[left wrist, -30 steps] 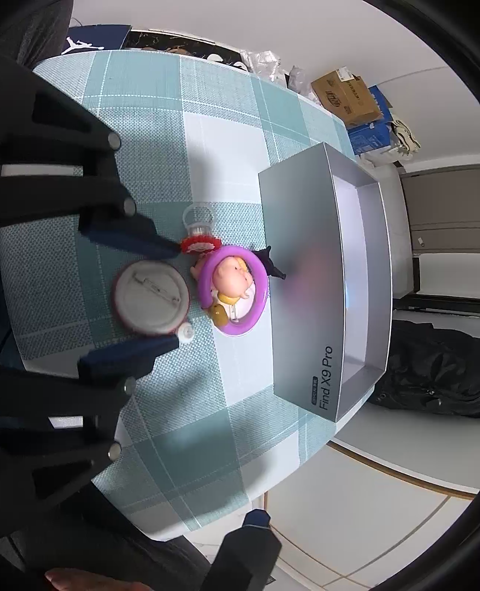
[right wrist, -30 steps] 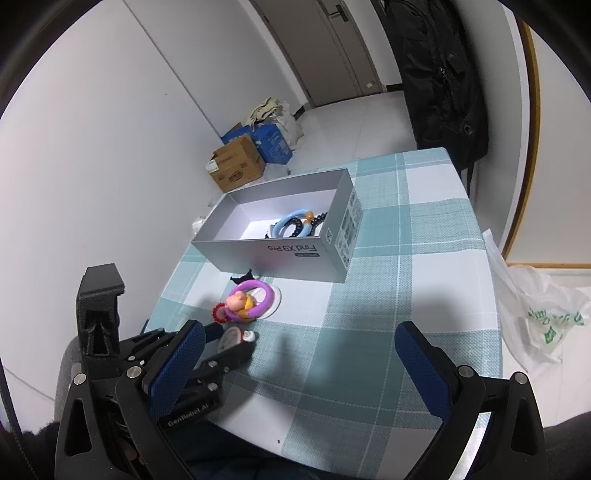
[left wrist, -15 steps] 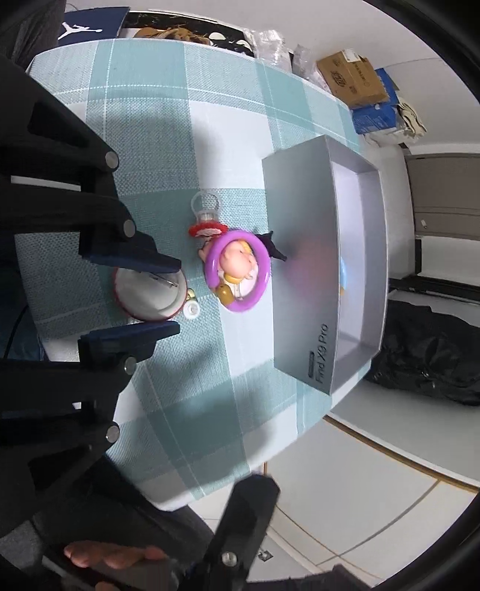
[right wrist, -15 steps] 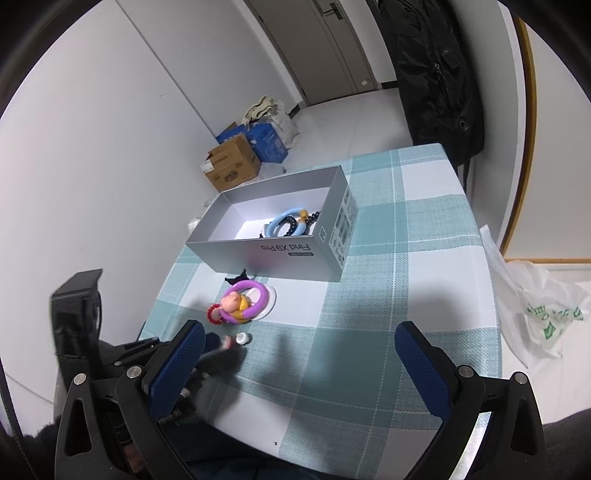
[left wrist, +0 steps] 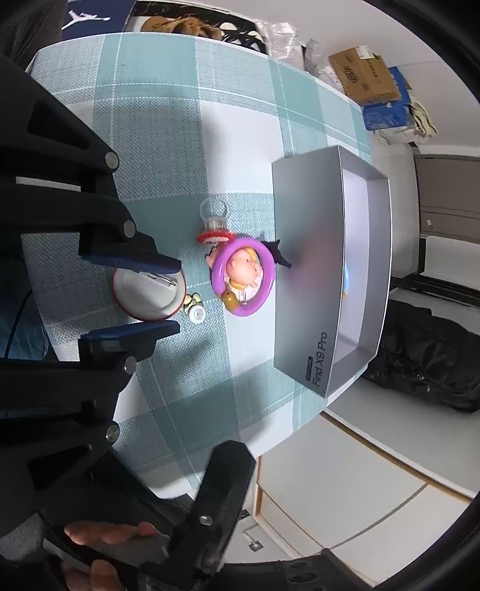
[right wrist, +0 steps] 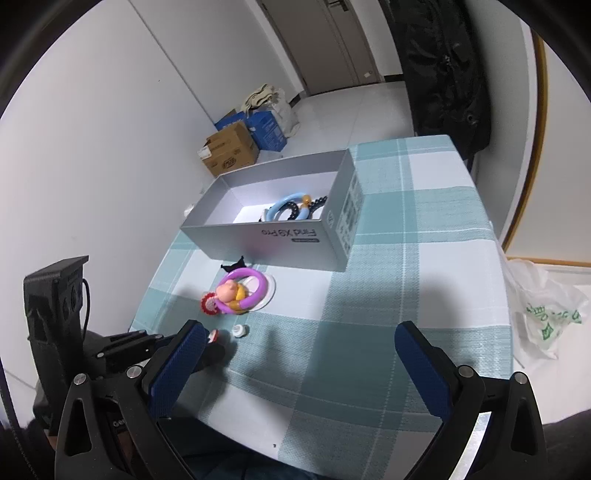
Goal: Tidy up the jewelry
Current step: 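Position the left gripper around the white round badge, then grasp the white badge with the left gripper while the right grasps the small white item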
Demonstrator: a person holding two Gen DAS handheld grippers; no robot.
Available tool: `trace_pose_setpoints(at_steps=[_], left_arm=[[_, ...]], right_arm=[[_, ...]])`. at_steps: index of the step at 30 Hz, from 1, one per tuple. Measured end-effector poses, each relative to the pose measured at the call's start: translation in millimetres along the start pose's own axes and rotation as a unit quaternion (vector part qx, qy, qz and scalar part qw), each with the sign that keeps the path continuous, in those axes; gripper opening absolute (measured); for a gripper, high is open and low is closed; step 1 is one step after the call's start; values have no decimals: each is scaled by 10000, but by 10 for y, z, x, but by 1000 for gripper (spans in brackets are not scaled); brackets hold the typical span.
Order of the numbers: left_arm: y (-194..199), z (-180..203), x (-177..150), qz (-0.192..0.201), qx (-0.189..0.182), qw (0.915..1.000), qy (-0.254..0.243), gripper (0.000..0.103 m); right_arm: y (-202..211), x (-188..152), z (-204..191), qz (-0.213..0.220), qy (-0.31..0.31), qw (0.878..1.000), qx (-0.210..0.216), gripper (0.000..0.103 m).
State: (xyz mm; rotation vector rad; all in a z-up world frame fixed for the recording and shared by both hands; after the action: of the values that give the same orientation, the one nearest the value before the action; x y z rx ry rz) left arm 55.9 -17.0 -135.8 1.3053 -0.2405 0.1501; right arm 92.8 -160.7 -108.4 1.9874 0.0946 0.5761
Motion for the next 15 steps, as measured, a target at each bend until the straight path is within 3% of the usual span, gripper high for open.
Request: trace_pose_setpoints(at_steps=[8,15], left_arm=[[222,-103,66,343,-458,9980,251,20],[400,-303,141,697,-741,9933,545,20]], right_arm=[[-175,-57,-200,-287,385,9988,-28,102],[-385,-113,-415,-554,845,9948,-93,85]])
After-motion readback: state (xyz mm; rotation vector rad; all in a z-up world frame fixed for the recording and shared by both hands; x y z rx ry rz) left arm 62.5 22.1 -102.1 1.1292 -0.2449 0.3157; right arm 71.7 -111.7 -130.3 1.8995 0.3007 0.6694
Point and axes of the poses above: each gripper's, at about its wrist camera, not at the fingertips, and y roughly against the way its jaws point, z to its right, x to its top, the point moved 6 cm from there along -y, roughly the way its jaws point, and after that the axes turned 15 degrees about -z, right-handed, at the moved point
